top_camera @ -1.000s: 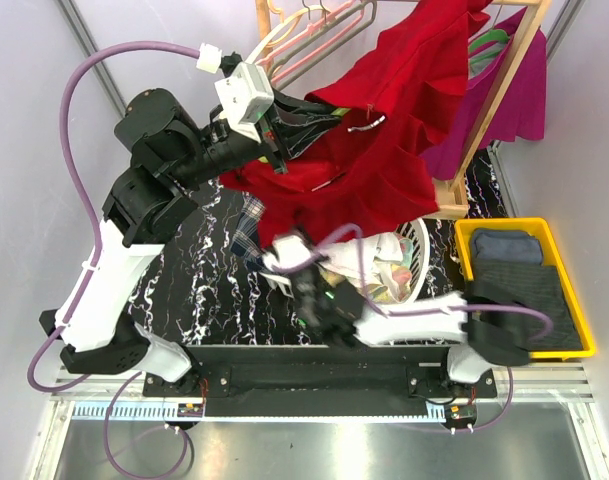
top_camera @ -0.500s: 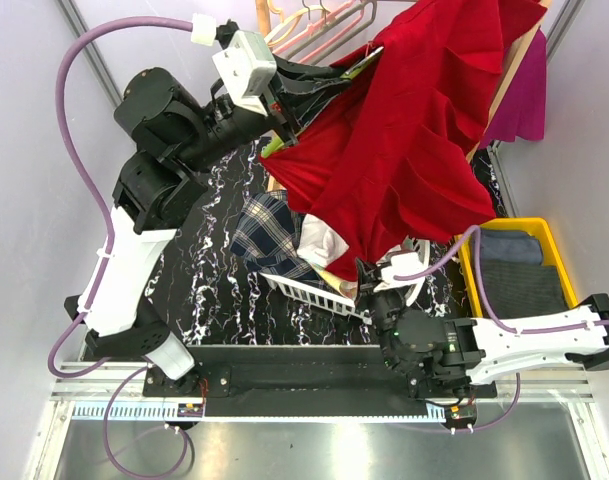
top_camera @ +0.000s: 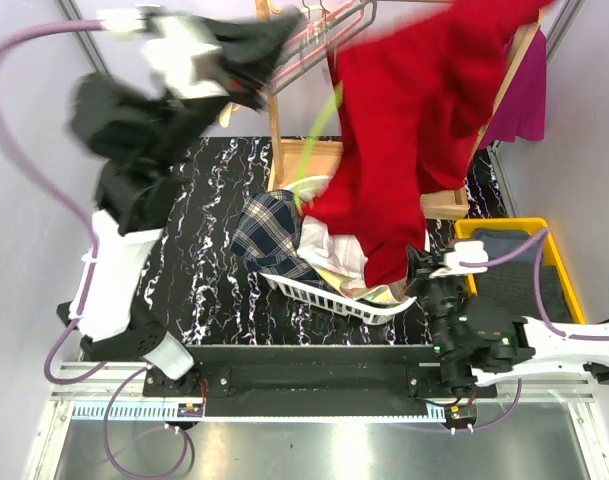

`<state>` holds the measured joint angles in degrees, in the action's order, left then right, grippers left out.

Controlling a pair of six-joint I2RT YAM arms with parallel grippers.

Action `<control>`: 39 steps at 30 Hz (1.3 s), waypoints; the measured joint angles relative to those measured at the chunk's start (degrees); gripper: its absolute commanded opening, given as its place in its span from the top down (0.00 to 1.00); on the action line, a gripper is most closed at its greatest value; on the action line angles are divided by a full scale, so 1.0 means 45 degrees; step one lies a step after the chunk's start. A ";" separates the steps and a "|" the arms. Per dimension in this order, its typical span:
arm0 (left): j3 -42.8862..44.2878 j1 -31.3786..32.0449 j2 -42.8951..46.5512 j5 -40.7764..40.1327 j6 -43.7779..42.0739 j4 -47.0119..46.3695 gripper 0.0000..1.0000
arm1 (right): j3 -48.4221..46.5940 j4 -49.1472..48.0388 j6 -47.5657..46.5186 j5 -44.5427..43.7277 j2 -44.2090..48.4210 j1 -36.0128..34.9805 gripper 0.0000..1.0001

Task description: Remove the skirt from the hanger

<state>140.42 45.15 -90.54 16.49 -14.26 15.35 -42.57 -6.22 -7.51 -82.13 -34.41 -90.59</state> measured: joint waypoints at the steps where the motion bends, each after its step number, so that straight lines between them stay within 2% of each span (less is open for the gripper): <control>1: 0.0121 -0.0087 0.0131 -0.0175 -0.0146 -0.0695 1.00 | 0.0053 0.0170 -0.0121 -0.0185 -0.0214 0.0146 0.88; 2: 0.0267 -0.0180 0.0321 -0.0325 -0.0248 -0.1302 1.00 | 0.0063 0.0359 -0.0209 -0.0325 -0.0568 0.0267 0.85; 8: 0.0583 -0.0267 0.2142 -0.0670 -0.0393 -0.3541 1.00 | -0.0510 0.1282 -0.0209 -0.0384 -0.3925 0.0593 0.90; 10: 0.0636 -0.0272 0.2623 -0.0753 -0.0282 -0.4012 1.00 | -0.1156 0.1428 -0.0180 -0.0189 -0.5328 0.0763 0.87; 11: 0.0583 -0.0272 0.2851 -0.0816 -0.0180 -0.4124 1.00 | -0.1452 0.1491 -0.0170 -0.0102 -0.5853 0.0835 0.71; 13: -0.0350 -0.0267 0.3487 -0.0850 -0.0005 -0.4279 1.00 | -0.1909 0.1549 -0.0019 0.0155 -0.6460 0.0884 0.66; 14: -0.1394 -0.0272 0.4017 -0.0840 0.0112 -0.4226 1.00 | -0.2079 0.1583 -0.0019 0.0282 -0.6581 0.0884 0.52; 16: -0.4469 -0.0272 0.5362 -0.0777 0.0248 -0.3803 1.00 | -0.2438 0.1613 -0.0058 0.0398 -0.6606 0.0879 0.34; 17: -0.5246 -0.0272 0.5683 -0.0733 0.0267 -0.3526 1.00 | -0.2701 0.1613 -0.0015 0.0418 -0.6581 0.0884 0.27; 18: -0.6785 -0.0267 0.6164 -0.0724 0.0316 -0.3147 1.00 | -0.2919 0.1608 0.0015 0.0461 -0.6528 0.0884 0.05; 19: -0.8106 -0.0272 0.6455 -0.0704 0.0355 -0.2715 1.00 | -0.3220 0.1666 -0.0058 0.0452 -0.6441 0.0884 0.01; 23: -1.1613 -0.0277 0.6450 -0.0724 0.0432 -0.0947 1.00 | -0.5008 0.1700 -0.0403 0.0267 -0.5931 0.0806 0.00; 27: -1.2842 -0.0272 0.5994 -0.0733 0.0423 0.0427 1.00 | -0.6999 0.1467 -0.0675 0.0403 -0.5289 0.1326 0.00; 30: -1.2857 -0.0272 0.6154 -0.0733 0.0437 0.0189 1.00 | -0.8796 0.1127 -0.1457 0.0831 -0.5707 0.3633 0.00; 32: -1.2857 -0.0272 0.6402 -0.0733 0.0471 -0.0087 1.00 | -1.0355 0.1511 -0.1447 0.1394 -0.6756 0.5372 0.00; 35: -1.2857 -0.0272 0.6781 -0.0748 0.0486 -0.0418 1.00 | -1.3124 0.3968 0.0073 0.3245 -0.9209 0.7781 0.00; 36: -1.2857 -0.0282 0.6912 -0.0763 0.0471 -0.0476 1.00 | -1.3872 0.5071 0.1001 0.4391 -1.0195 0.8476 0.00; 39: -1.2857 -0.0442 0.7305 -0.0792 0.0374 -0.0481 1.00 | -1.3964 0.7125 0.2691 0.6513 -1.2031 1.0550 0.00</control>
<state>82.56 43.16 -57.67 12.93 -12.58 13.19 -105.41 25.85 4.60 -52.82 -88.55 -43.11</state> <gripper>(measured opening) 0.002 0.994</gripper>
